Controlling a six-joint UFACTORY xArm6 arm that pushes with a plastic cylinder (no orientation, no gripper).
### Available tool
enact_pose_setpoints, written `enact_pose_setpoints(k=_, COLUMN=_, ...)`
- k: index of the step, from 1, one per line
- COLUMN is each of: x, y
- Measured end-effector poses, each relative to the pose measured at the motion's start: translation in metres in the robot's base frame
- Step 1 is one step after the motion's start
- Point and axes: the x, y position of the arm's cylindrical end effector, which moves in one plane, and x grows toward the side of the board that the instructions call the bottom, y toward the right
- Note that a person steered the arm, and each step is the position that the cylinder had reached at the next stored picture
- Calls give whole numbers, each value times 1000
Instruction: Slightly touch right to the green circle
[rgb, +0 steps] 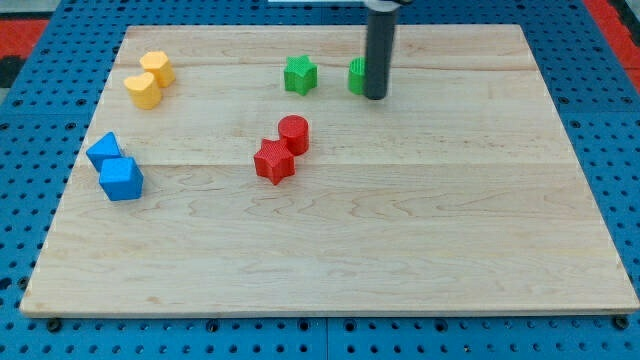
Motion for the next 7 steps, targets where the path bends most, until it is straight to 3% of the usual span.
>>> enact_pose_setpoints(k=1, x=-31, y=-14)
enact_pose_setpoints(k=2, x=-34, y=-39)
enact_pose_setpoints(k=7, x=-31, y=-34)
